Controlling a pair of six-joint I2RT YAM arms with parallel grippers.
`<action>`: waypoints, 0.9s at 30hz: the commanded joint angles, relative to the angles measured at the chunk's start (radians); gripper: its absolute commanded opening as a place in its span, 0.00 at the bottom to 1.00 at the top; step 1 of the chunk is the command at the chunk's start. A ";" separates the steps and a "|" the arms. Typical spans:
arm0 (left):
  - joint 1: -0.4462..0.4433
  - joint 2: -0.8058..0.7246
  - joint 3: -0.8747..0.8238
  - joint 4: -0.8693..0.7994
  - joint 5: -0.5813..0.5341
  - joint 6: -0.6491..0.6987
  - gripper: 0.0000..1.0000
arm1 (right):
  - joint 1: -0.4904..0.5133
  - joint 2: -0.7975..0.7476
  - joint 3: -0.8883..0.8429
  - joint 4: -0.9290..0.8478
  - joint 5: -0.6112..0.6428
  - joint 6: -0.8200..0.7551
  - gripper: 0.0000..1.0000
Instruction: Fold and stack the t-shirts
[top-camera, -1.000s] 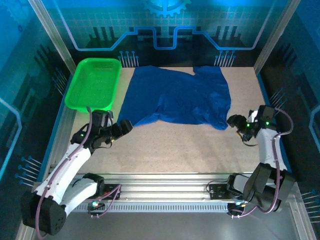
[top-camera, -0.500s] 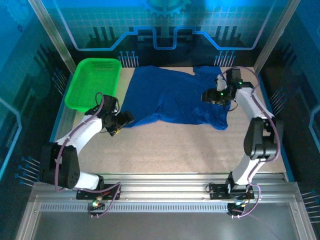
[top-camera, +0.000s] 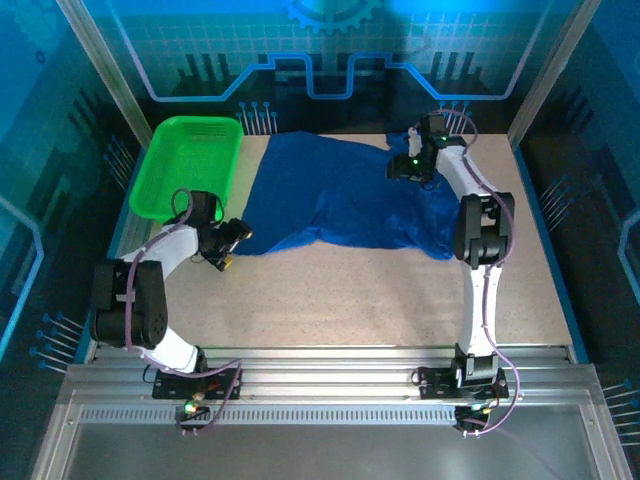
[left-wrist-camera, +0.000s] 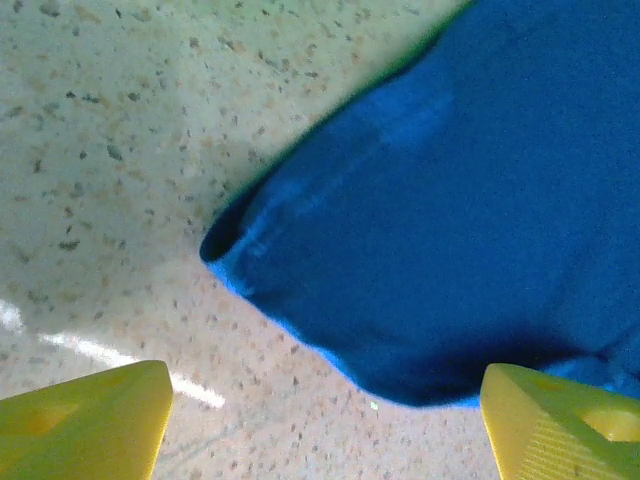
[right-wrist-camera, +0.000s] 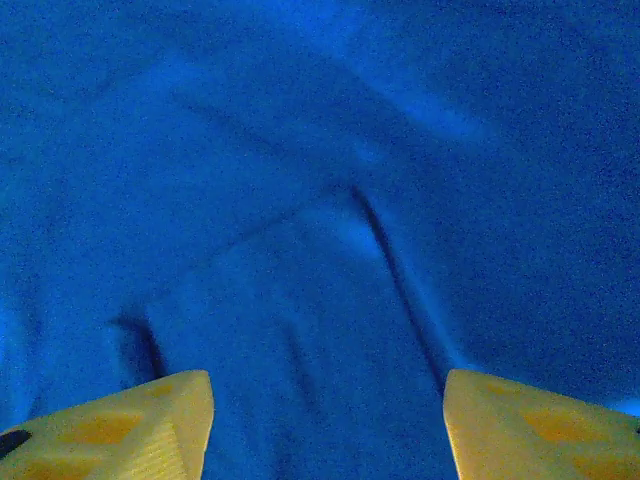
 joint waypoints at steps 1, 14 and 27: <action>0.010 0.051 0.000 0.077 0.040 -0.058 0.80 | 0.014 0.091 0.106 -0.039 0.003 0.042 0.61; 0.031 0.130 -0.012 0.173 0.029 -0.137 0.78 | 0.044 0.250 0.279 -0.081 -0.005 0.091 0.51; 0.044 0.131 -0.016 0.200 0.014 -0.168 0.74 | 0.053 0.249 0.278 -0.076 0.029 0.117 0.21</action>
